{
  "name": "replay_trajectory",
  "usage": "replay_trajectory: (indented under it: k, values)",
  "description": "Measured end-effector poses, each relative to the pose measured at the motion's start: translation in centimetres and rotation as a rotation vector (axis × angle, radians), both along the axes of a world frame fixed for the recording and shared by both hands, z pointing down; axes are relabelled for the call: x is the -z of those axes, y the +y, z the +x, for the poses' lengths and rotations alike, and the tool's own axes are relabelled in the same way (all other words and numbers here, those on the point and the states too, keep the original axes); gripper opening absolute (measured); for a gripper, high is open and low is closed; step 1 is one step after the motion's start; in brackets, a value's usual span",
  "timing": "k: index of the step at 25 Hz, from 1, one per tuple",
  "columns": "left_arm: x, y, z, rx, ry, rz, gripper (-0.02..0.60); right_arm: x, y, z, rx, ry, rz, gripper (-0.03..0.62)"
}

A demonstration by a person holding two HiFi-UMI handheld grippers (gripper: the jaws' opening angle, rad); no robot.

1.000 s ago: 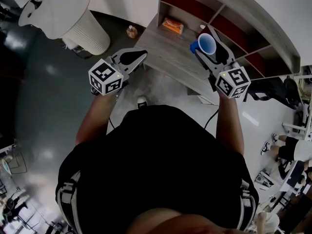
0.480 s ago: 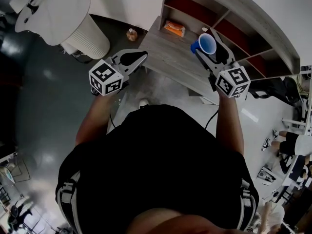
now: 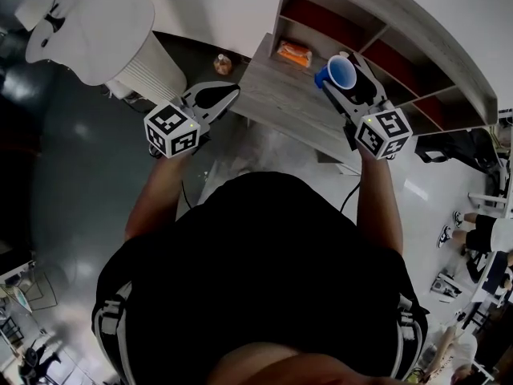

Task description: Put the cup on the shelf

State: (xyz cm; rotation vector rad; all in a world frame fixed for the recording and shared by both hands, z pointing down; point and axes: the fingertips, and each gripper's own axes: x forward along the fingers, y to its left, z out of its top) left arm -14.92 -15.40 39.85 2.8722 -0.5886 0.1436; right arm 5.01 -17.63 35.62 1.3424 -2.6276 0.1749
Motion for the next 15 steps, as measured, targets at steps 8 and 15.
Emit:
replay_trajectory:
  k: [8,15]
  values:
    - [-0.2,-1.3,-0.8,-0.039,-0.003,0.012,0.017,-0.1,-1.1,-0.8,-0.037,-0.008,0.001,0.331]
    - [-0.4,-1.4,-1.1,-0.075,-0.014,0.014,0.017,0.0,-1.6,-2.0,-0.053,-0.012,0.008,0.331]
